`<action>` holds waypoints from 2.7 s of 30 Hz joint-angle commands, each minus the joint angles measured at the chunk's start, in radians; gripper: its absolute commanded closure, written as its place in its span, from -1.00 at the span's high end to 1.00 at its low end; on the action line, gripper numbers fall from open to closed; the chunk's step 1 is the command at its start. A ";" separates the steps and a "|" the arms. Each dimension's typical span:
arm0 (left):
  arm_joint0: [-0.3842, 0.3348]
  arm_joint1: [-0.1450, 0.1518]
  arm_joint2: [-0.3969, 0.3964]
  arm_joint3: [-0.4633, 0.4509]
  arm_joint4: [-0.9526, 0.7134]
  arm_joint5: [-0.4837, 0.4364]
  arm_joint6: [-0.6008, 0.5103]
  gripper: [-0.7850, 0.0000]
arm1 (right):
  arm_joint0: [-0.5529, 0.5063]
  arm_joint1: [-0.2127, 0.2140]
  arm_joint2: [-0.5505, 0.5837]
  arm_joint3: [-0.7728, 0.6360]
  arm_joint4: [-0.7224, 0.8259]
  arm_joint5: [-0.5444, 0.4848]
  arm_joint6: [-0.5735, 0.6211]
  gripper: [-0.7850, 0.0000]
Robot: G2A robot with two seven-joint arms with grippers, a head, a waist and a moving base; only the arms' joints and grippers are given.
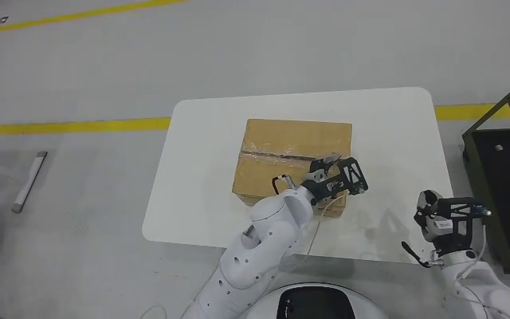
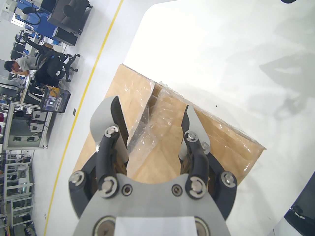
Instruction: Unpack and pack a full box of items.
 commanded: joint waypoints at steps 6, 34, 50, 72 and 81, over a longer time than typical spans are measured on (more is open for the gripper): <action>-0.001 -0.002 -0.003 0.014 0.014 0.002 0.000 0.21 | 0.001 -0.002 0.001 0.000 0.001 0.000 -0.001 -1.00; -0.028 -0.008 -0.037 0.034 0.106 0.044 0.063 -1.00 | 0.025 -0.008 0.006 0.012 -0.002 -0.001 0.019 -1.00; 0.037 0.024 -0.158 -0.186 0.254 0.053 0.122 -1.00 | 0.081 -0.010 0.023 -0.005 0.051 -0.039 0.031 -1.00; 0.088 0.071 -0.480 -0.330 0.372 0.084 0.132 -1.00 | 0.200 -0.007 -0.086 -0.050 0.079 -0.181 0.100 -1.00; 0.105 0.069 -0.530 -0.338 0.311 0.159 0.083 -1.00 | 0.268 -0.007 -0.192 -0.014 0.070 -0.257 0.135 -1.00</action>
